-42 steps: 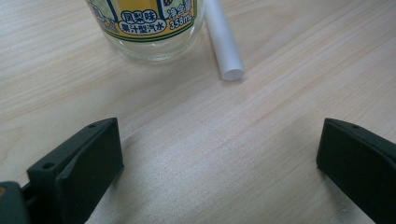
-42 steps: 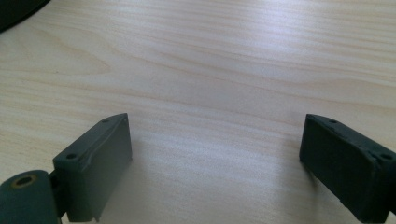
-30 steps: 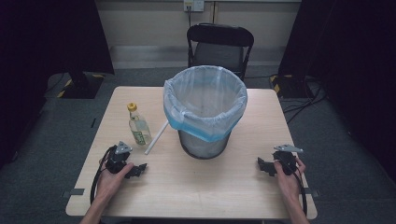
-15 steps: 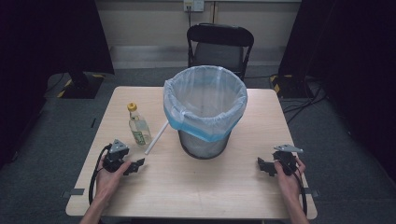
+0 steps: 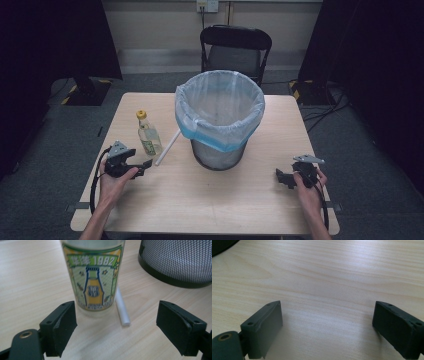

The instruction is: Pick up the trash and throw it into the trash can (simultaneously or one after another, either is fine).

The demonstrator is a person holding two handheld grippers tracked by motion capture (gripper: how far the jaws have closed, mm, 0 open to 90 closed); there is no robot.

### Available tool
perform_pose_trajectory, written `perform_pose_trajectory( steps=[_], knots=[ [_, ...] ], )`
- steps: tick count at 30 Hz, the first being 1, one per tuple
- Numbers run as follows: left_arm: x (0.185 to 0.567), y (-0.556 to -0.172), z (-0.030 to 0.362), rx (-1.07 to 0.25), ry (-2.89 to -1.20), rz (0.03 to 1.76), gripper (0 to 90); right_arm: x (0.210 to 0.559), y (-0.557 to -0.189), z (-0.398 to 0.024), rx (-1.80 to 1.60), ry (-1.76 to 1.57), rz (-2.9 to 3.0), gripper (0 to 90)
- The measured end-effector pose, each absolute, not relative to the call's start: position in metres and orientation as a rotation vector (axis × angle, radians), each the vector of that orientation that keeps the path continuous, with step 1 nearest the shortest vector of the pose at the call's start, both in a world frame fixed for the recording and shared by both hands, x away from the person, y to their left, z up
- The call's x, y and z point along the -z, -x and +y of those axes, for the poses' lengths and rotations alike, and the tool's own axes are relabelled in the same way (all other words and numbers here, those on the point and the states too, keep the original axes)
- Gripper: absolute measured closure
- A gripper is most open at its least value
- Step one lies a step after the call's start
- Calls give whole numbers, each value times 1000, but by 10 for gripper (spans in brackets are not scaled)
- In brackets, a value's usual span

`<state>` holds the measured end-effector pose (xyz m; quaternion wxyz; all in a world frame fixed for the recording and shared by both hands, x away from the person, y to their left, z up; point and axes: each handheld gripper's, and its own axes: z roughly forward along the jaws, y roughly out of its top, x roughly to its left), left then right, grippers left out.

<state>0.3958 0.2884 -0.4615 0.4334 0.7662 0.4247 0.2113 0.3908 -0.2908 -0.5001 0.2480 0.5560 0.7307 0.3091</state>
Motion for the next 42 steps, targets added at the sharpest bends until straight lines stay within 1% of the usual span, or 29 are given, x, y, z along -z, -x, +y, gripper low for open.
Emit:
perform_pose_trajectory(
  steps=[6, 11, 13, 14, 15, 16, 18, 19, 21, 22, 25, 28, 29, 32, 34, 36, 42],
  knots=[
    [459, -410, 286, -528, -1933, 1055, 165, 500, -391, -291, -843, -1515, 1992, 83],
    [458, -422, 289, -528, -1921, 1069, 161, 500, -391, -291, -844, -1513, 1992, 83],
    [457, -426, 287, -499, -1933, 1062, 162, 500, -391, -291, -844, -1512, 1992, 83],
    [454, -429, 283, -504, -1969, 1045, 163, 500, -391, -291, -844, -1513, 1992, 83],
    [454, -429, 283, -504, -1969, 1045, 159, 500, -391, -291, -844, -1513, 1992, 83],
    [452, -433, 280, -544, -1965, 1049, 151, 500, -391, -291, -844, -1513, 1992, 83],
    [452, -435, 279, -553, -1958, 1049, 154, 500, -391, -291, -844, -1512, 1993, 83],
    [452, -444, 279, -525, -1979, 1060, 157, 500, -391, -291, -844, -1512, 1993, 83],
    [452, -448, 279, -525, -1987, 1054, 159, 500, -391, -291, -844, -1512, 1993, 83],
    [450, -453, 278, -546, -1990, 1047, 160, 500, -391, -291, -844, -1512, 1993, 83],
    [448, -459, 274, -535, -2003, 1032, 162, 500, -391, -291, -844, -1512, 1994, 83],
    [447, -462, 270, -540, -2017, 1027, 171, 500, -391, -291, -845, -1511, 1994, 83],
    [447, -463, 269, -562, -2038, 1009, 169, 500, -391, -291, -844, -1511, 1994, 83],
    [451, -466, 269, -554, -2044, 1025, 172, 500, -391, -291, -844, -1511, 1994, 83],
    [455, -468, 268, -520, -2030, 1033, 172, 500, -391, -291, -845, -1511, 1995, 83],
    [457, -470, 265, -547, -2023, 1026, 174, 500, -392, -292, -849, -1503, 2001, 83],
    [461, -473, 265, -524, -1997, 1042, 184, 500, -392, -292, -848, -1503, 2001, 83]
  ],
)
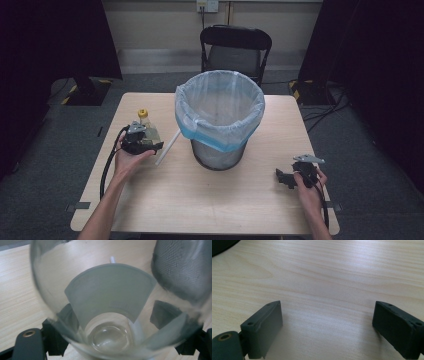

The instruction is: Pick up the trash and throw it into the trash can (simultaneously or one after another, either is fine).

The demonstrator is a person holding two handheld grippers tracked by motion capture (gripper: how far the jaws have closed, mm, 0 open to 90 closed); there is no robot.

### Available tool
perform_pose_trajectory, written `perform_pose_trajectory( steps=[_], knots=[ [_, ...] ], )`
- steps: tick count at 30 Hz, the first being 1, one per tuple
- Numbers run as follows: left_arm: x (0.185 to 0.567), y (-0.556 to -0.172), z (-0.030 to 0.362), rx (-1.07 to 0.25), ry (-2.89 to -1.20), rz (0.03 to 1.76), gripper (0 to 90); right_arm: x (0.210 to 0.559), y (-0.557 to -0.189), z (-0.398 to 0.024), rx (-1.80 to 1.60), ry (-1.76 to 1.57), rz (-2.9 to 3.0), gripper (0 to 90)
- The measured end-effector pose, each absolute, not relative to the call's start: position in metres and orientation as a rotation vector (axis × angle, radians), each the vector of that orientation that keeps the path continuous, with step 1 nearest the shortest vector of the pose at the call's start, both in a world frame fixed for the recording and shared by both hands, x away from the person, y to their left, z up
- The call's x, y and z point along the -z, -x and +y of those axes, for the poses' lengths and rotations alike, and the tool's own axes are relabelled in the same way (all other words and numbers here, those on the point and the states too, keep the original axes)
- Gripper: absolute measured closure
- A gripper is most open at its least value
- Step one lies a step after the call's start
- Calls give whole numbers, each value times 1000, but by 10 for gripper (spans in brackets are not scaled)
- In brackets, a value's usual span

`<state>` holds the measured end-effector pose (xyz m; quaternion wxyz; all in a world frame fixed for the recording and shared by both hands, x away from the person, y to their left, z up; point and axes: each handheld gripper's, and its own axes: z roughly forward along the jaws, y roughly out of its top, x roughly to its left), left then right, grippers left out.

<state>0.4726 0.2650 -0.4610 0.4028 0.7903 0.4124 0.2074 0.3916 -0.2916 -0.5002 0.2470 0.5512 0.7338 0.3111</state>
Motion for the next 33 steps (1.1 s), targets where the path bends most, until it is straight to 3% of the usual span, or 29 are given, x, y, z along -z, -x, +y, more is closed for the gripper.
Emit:
perform_pose_trajectory(
  steps=[11, 14, 33],
  knots=[
    [466, -474, 257, -566, -1959, 1074, 175, 500, -392, -292, -849, -1503, 2001, 83],
    [467, -475, 259, -565, -1964, 1064, 278, 500, -392, -292, -848, -1503, 2001, 83],
    [468, -477, 267, -500, -1902, 1083, 283, 500, -392, -292, -848, -1503, 2001, 83]
  ],
)
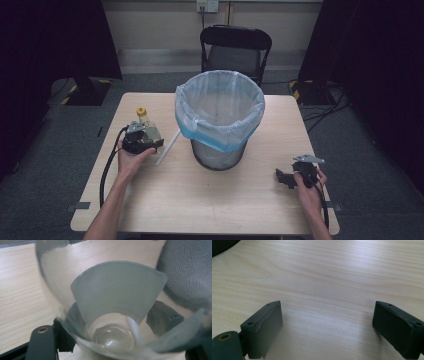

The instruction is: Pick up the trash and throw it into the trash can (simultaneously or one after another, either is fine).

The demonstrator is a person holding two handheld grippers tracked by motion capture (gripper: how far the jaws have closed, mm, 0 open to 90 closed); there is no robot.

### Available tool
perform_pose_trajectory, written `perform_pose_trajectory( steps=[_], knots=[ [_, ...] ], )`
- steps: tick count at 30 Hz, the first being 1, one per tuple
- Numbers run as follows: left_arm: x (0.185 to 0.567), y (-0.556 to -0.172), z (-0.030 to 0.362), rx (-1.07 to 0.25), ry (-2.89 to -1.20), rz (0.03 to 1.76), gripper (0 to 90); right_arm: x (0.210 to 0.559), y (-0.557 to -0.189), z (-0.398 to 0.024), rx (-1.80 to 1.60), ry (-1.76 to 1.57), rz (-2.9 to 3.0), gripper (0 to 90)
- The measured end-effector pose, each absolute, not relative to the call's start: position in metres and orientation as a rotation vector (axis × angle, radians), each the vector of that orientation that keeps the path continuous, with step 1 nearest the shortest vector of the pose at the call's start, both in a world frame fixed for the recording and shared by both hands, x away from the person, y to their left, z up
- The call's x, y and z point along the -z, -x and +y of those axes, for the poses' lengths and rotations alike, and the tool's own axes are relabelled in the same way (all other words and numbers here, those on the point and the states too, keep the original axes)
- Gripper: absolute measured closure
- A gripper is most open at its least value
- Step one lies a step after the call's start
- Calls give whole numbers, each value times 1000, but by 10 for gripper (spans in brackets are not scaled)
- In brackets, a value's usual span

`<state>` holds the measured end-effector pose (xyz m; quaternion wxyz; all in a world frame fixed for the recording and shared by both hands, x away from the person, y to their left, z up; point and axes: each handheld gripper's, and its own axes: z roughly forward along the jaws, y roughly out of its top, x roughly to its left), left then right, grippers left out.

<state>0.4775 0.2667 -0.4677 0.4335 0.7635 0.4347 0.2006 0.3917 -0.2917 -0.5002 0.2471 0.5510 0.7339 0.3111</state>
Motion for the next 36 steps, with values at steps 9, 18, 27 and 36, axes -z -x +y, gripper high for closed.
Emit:
perform_pose_trajectory(
  steps=[9, 18, 27, 36],
  knots=[
    [455, -473, 270, -499, -1836, 1054, 283, 500, -392, -292, -848, -1503, 2001, 83],
    [442, -470, 274, -491, -1770, 1033, 283, 500, -392, -292, -848, -1503, 2001, 83],
    [426, -465, 265, -505, -1744, 963, 283, 500, -392, -292, -848, -1502, 2001, 83],
    [417, -462, 265, -470, -1663, 943, 283, 500, -392, -292, -849, -1503, 2001, 83]
  ],
)
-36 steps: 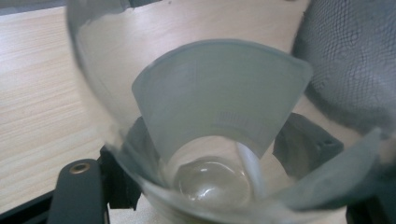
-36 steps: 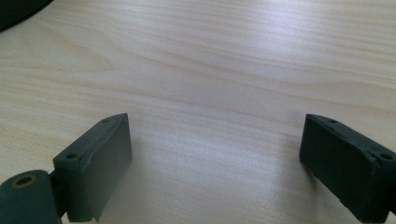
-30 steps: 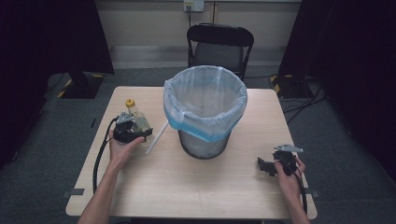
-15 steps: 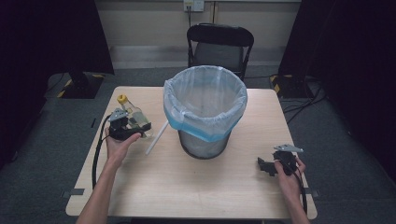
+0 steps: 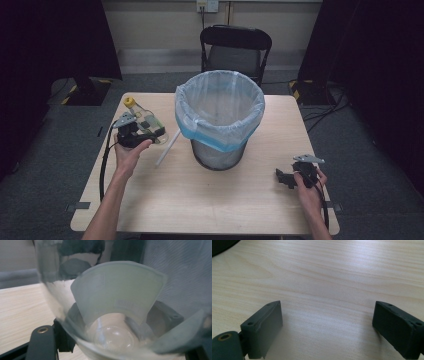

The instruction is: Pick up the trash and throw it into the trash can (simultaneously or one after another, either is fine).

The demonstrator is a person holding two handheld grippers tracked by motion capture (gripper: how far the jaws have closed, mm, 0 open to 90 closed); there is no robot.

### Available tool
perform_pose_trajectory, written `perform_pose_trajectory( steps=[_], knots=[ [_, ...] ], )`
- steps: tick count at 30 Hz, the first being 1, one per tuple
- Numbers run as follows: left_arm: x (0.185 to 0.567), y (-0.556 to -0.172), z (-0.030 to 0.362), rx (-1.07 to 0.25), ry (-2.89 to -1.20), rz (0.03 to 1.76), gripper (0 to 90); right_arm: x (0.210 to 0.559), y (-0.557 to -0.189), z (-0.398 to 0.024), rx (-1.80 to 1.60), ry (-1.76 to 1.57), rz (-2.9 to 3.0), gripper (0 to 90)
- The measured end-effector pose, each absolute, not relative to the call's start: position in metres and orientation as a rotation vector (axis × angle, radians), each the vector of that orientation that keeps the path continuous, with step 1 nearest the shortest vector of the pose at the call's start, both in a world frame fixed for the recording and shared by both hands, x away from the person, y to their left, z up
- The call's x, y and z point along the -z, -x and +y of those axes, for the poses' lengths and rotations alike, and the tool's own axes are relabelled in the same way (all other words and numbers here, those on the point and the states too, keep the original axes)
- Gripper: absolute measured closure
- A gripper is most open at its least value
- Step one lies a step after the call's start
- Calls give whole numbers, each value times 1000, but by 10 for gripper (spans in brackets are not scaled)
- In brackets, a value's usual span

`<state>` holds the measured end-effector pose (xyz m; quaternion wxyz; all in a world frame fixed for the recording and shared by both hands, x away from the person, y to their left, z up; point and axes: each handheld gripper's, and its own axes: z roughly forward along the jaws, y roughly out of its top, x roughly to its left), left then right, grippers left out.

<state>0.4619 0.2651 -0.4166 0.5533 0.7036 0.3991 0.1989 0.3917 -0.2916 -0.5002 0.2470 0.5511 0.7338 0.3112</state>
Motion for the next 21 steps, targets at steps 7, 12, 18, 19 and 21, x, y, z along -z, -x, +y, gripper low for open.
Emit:
perform_pose_trajectory(
  steps=[7, 12, 18, 19, 21],
  knots=[
    [403, -457, 269, -486, -1637, 925, 283, 500, -392, -292, -848, -1503, 2001, 83],
    [398, -455, 271, -497, -1628, 910, 283, 500, -392, -292, -849, -1503, 2001, 83],
    [389, -450, 272, -509, -1601, 888, 283, 500, -392, -292, -849, -1503, 2001, 83],
    [386, -448, 272, -508, -1597, 881, 283, 500, -392, -292, -849, -1503, 2001, 83],
    [386, -448, 272, -505, -1589, 877, 283, 500, -392, -292, -848, -1503, 2001, 83]
  ],
)
